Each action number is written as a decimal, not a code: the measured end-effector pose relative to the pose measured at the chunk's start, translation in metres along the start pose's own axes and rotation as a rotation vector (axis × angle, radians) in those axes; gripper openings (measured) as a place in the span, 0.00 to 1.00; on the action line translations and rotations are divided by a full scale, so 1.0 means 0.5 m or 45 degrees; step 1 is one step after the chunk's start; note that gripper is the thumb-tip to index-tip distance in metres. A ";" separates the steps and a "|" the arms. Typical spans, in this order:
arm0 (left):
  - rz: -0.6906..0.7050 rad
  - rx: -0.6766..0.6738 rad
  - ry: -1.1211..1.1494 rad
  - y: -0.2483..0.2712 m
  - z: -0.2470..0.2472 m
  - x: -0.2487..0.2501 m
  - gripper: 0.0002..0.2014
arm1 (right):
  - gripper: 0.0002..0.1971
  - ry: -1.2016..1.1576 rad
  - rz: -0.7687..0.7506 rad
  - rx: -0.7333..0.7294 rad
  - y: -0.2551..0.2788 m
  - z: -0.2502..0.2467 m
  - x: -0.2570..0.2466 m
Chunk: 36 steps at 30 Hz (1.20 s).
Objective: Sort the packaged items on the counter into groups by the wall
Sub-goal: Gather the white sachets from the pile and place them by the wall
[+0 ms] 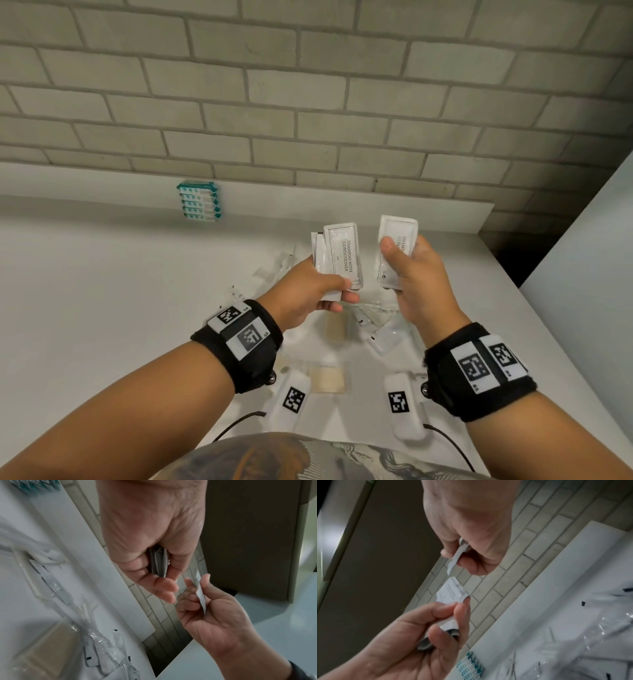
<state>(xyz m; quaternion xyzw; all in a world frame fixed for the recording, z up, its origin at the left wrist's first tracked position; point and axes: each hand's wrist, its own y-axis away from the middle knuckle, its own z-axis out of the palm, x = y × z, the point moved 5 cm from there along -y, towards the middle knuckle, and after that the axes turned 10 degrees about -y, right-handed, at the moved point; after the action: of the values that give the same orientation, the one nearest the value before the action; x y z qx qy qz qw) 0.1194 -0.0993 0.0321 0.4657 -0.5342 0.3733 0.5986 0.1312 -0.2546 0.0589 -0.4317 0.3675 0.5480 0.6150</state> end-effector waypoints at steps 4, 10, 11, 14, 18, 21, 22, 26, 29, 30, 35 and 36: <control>0.007 -0.164 -0.071 0.007 0.021 0.007 0.19 | 0.14 0.225 0.107 -0.189 0.015 0.034 0.019; -0.023 -0.200 -0.026 0.008 0.018 0.000 0.21 | 0.11 0.249 0.032 -0.023 0.015 0.025 0.026; -0.022 -0.196 -0.007 0.007 0.016 -0.001 0.21 | 0.11 0.266 0.018 -0.006 0.013 0.022 0.027; -0.034 -0.175 0.069 0.008 0.012 -0.002 0.18 | 0.11 0.353 -0.038 0.046 0.010 0.015 0.025; -0.091 -0.176 0.207 0.005 0.003 -0.001 0.16 | 0.17 0.305 -0.077 0.154 0.000 -0.014 0.016; -0.072 -0.128 0.179 0.003 -0.013 -0.002 0.15 | 0.19 0.163 -0.038 0.072 0.000 -0.030 0.012; -0.065 -0.110 0.160 0.005 -0.017 -0.002 0.14 | 0.18 0.100 -0.005 0.024 0.003 -0.030 0.013; -0.041 -0.114 0.053 0.027 -0.017 0.000 0.11 | 0.22 -0.136 0.213 -0.195 0.028 0.002 0.024; -0.010 -0.127 -0.048 0.026 -0.014 0.004 0.14 | 0.24 -0.155 0.391 -0.279 0.036 0.029 0.044; -0.010 -0.121 -0.063 0.025 -0.014 0.003 0.14 | 0.24 -0.140 0.393 -0.256 0.036 0.031 0.044; -0.002 -0.129 -0.177 0.027 -0.008 0.005 0.18 | 0.17 0.000 0.144 -0.112 0.033 0.020 0.015; 0.003 -0.103 -0.202 0.023 -0.010 0.007 0.21 | 0.15 0.033 0.064 -0.075 0.035 0.019 0.006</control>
<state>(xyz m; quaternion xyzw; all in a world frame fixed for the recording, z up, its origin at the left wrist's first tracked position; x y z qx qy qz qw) 0.1105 -0.0916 0.0374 0.4685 -0.5951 0.3141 0.5724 0.1140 -0.2443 0.0572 -0.4476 0.3699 0.5681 0.5832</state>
